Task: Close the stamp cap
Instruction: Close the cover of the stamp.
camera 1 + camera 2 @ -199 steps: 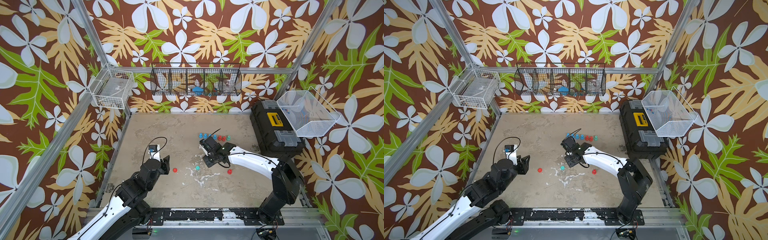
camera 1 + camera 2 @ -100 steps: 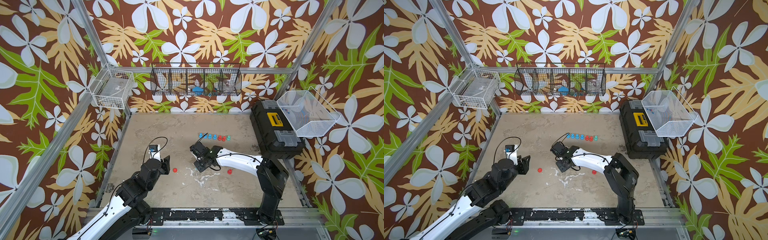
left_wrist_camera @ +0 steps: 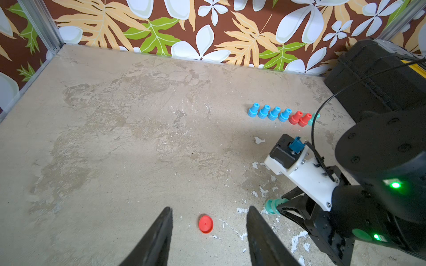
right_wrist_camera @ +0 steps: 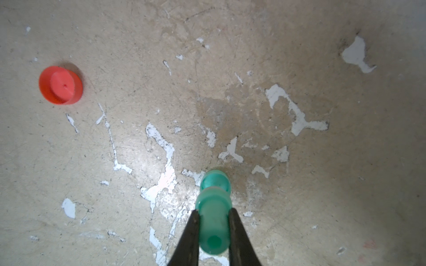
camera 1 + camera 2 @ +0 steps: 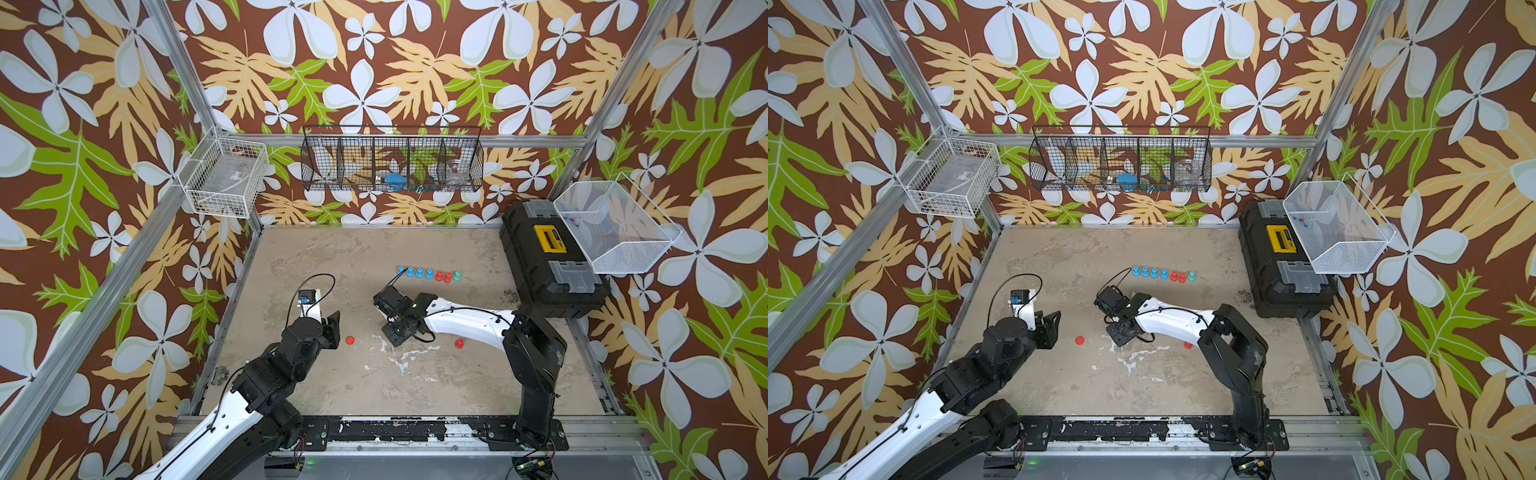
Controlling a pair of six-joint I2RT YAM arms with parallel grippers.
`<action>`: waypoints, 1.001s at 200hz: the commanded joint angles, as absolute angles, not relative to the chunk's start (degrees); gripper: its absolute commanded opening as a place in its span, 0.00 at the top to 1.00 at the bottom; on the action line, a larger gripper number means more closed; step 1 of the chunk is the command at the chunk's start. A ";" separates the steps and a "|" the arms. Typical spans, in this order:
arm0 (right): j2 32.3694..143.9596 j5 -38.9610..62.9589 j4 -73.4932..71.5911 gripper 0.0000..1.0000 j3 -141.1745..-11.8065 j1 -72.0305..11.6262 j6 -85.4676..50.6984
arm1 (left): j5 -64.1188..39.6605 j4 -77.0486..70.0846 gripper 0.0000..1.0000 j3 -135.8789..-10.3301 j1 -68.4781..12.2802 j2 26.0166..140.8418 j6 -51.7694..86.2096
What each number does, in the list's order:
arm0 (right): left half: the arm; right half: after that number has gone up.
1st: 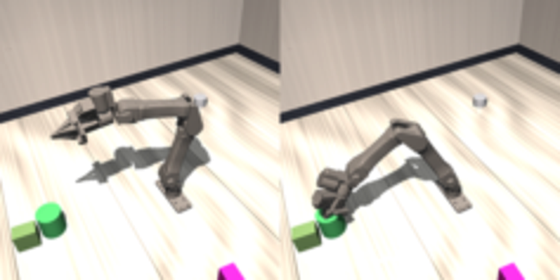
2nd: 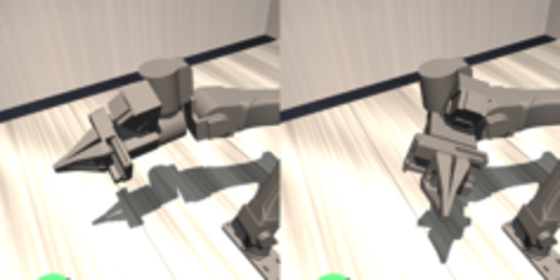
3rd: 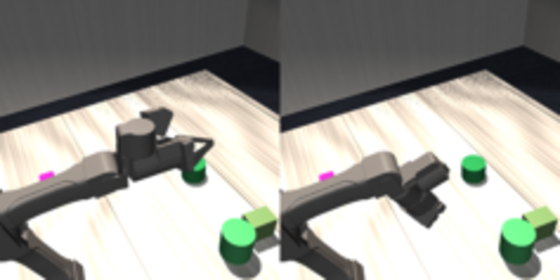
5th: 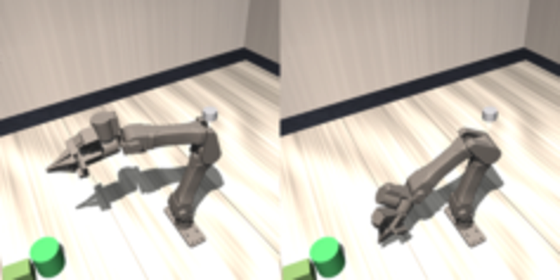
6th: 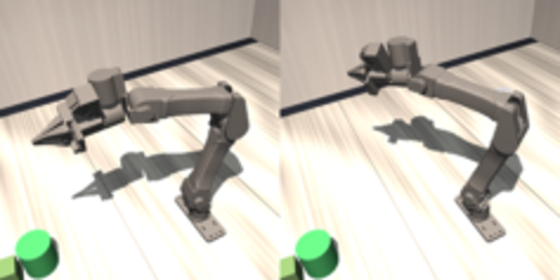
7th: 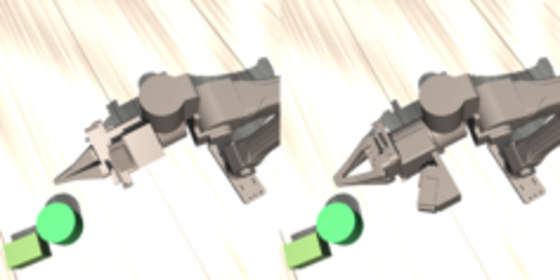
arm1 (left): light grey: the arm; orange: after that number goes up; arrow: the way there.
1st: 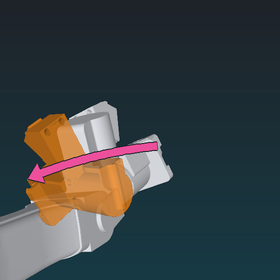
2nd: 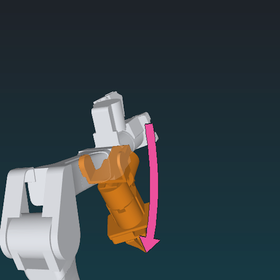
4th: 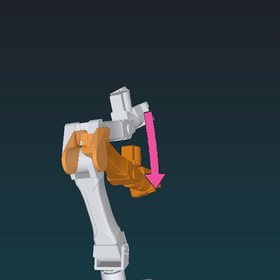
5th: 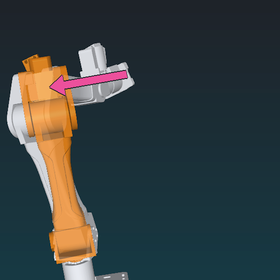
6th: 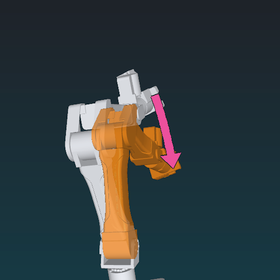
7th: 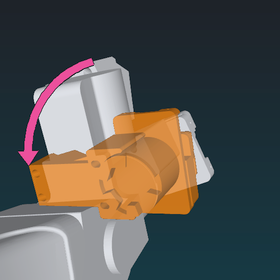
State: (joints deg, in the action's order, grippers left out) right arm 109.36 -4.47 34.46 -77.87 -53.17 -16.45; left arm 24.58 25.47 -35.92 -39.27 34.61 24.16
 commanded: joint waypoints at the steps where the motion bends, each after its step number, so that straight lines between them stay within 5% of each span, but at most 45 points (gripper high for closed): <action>1: 109.71 -4.57 34.30 0.87 -78.31 -53.20 -17.16 | 24.54 25.32 0.46 -35.77 -39.18 34.52 24.26; 200: 111.52 -5.43 33.22 0.87 -78.33 -53.17 -16.61 | 24.78 25.42 0.46 -35.77 -39.13 34.45 24.39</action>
